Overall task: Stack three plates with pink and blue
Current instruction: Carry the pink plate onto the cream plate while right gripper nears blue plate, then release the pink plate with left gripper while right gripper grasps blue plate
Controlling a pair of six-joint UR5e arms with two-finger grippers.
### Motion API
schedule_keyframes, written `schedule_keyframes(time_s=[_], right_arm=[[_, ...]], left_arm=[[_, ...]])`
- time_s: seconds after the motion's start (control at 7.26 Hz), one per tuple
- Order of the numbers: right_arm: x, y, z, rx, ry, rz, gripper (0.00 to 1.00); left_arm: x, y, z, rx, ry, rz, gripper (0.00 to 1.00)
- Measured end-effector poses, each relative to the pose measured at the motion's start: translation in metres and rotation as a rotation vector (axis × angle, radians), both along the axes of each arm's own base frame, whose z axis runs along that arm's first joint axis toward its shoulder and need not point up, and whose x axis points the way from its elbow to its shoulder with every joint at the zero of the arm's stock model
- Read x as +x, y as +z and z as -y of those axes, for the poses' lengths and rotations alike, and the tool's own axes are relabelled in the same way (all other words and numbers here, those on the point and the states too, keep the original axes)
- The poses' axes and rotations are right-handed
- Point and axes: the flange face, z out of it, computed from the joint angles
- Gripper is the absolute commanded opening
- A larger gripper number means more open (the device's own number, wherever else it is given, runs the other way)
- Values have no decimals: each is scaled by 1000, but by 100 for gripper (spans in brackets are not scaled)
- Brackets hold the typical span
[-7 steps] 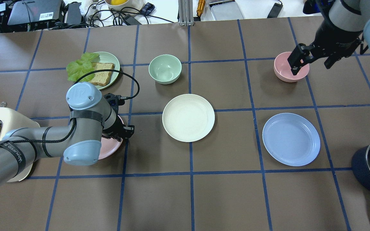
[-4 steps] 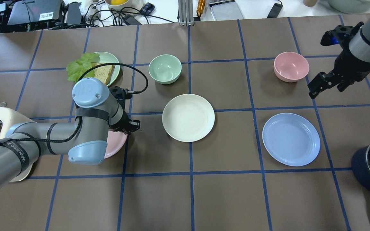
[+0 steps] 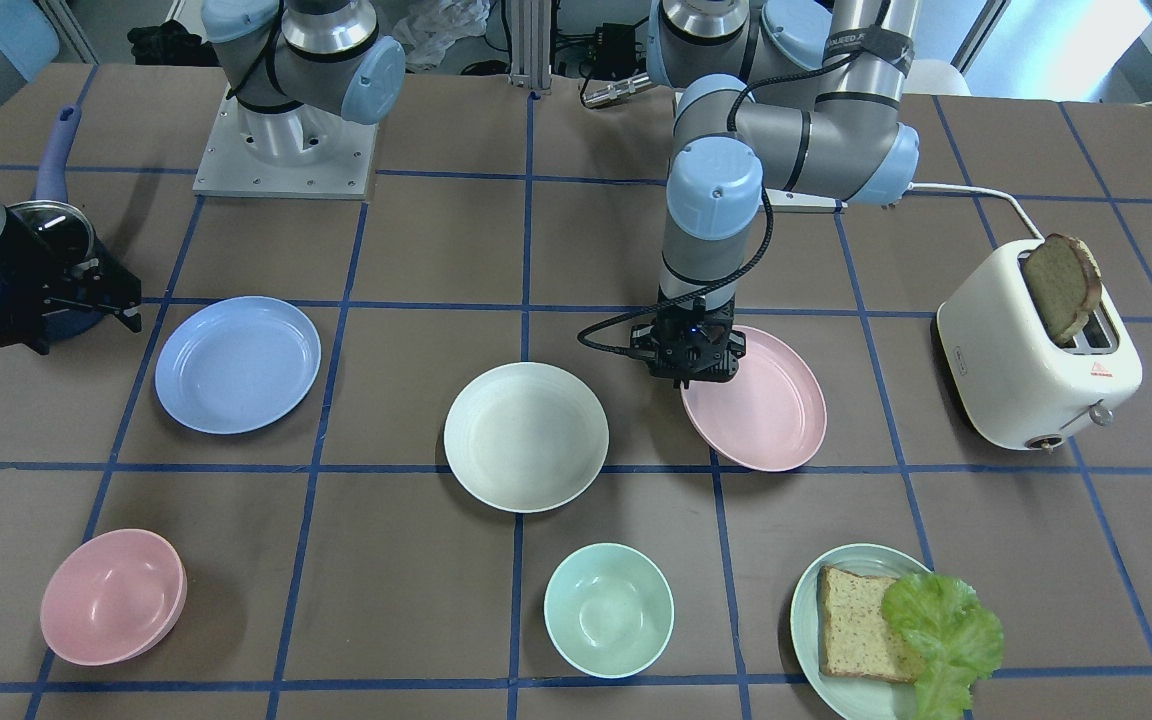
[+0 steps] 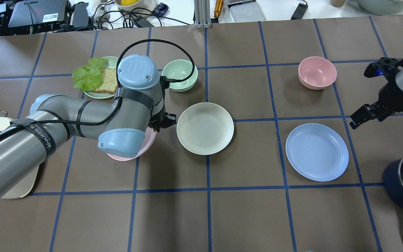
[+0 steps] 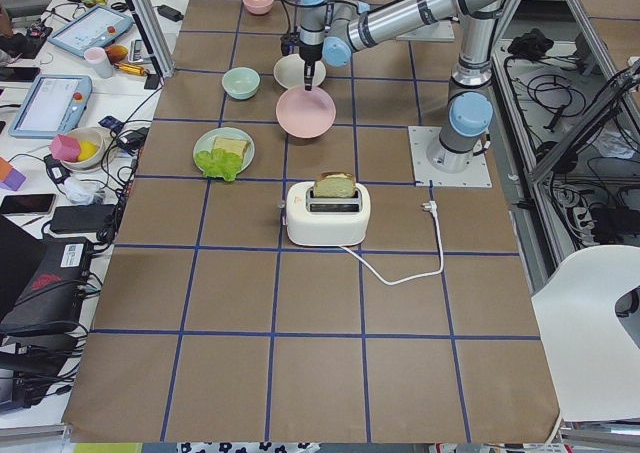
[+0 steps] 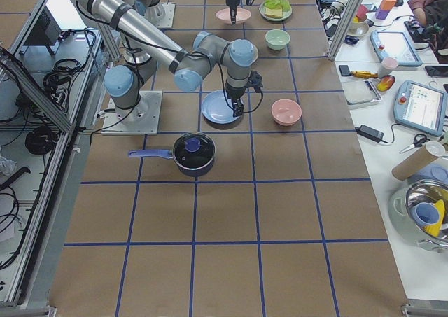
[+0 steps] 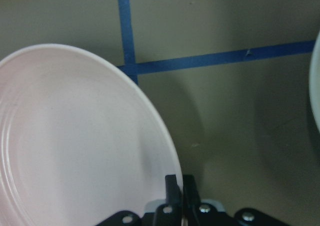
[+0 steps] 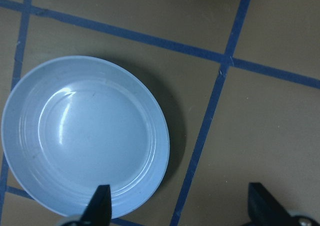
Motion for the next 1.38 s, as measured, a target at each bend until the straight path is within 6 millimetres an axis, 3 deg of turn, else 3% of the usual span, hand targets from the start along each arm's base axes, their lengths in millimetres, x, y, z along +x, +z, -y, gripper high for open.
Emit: schedule_keyframes(time_s=[0.41, 0.69, 0.83, 0.96, 1.38], right_arm=[[-11, -34, -19, -14, -12, 24, 79], [-13, -50, -18, 1, -62, 54, 72], [-12, -55, -17, 0, -80, 77, 70], [-10, -59, -16, -2, -91, 99, 62], [-12, -74, -11, 12, -141, 121, 63]], left_arm=[[-113, 17, 3, -49, 80, -40, 0], [-170, 5, 3, -60, 83, -47, 0], [-191, -8, 0, -58, 68, -32, 0], [-203, -22, -2, -58, 55, -11, 0], [-217, -43, 4, -59, 47, 12, 0]])
